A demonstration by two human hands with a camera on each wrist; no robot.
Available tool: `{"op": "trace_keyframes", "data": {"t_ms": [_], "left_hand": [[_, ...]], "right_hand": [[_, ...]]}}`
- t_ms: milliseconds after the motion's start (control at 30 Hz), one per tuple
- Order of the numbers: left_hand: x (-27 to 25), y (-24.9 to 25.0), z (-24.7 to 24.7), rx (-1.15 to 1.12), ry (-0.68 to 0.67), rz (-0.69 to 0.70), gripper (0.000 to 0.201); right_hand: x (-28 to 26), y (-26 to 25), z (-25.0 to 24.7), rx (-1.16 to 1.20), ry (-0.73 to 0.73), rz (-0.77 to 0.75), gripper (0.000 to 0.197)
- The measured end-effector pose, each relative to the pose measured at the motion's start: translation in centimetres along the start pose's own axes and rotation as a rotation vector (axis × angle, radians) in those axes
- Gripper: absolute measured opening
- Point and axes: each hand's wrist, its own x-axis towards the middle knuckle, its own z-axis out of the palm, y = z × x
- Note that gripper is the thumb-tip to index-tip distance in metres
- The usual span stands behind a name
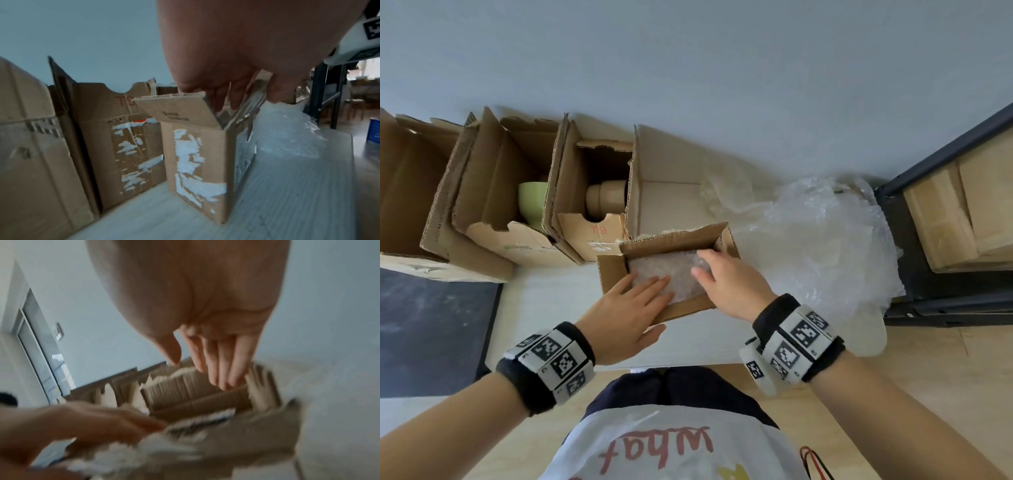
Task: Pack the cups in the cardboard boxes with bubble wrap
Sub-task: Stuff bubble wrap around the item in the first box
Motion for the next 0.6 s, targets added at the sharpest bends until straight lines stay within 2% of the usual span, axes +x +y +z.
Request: {"op": "trace_keyframes", "data": {"t_ms": [67,100,167,233,300,367,433,500,600], "left_hand": [[-0.5,0.7,0.4,-0.094,0.141,-0.001,0.049],[-0.5,1.1,0.6,-0.162,0.164,-0.010,0.048],[-0.1,1.6,0.9,-0.268,0.143,-0.045,0.050],[0.7,1.8,1.3,-0.314,0.081,-0.081,0.049],[1.2,1.8,1.6,-0.350,0.054,-0.098,0.047],[1.5,1.7,1.8,-0.372,0.021,-0.100,0.046],[1.6,1.5,2.0,-0.362,-0.048,-0.111,0.050],[1.9,1.2,2.0,-0.360,-0.108,-0.131,0.055],[2.8,1.2,1.7,-0.379,-0.158,-0.145,0.054]], "right_hand": [[-2.0,1.3,-1.7,0.071,0.357,-0.117,0.033],[-2.7,2.5,-2.6,0.085,0.510,-0.133,0.028],[-3.3,5.7,-3.8,0.110,0.673,-0.055,0.021],[-3.0,9.5,-4.2,0.110,0.622,0.130,0.026],[-2.3,13.1,-3.6,0.040,0.423,0.309,0.042],[-1.7,15.5,-2.5,-0.055,0.225,0.408,0.062],[-1.1,16.9,-1.5,-0.138,0.128,0.423,0.074],[-0.4,17.6,-0.6,-0.205,0.097,0.402,0.078],[0.4,17.9,0.2,-0.290,0.122,0.376,0.069]]}}
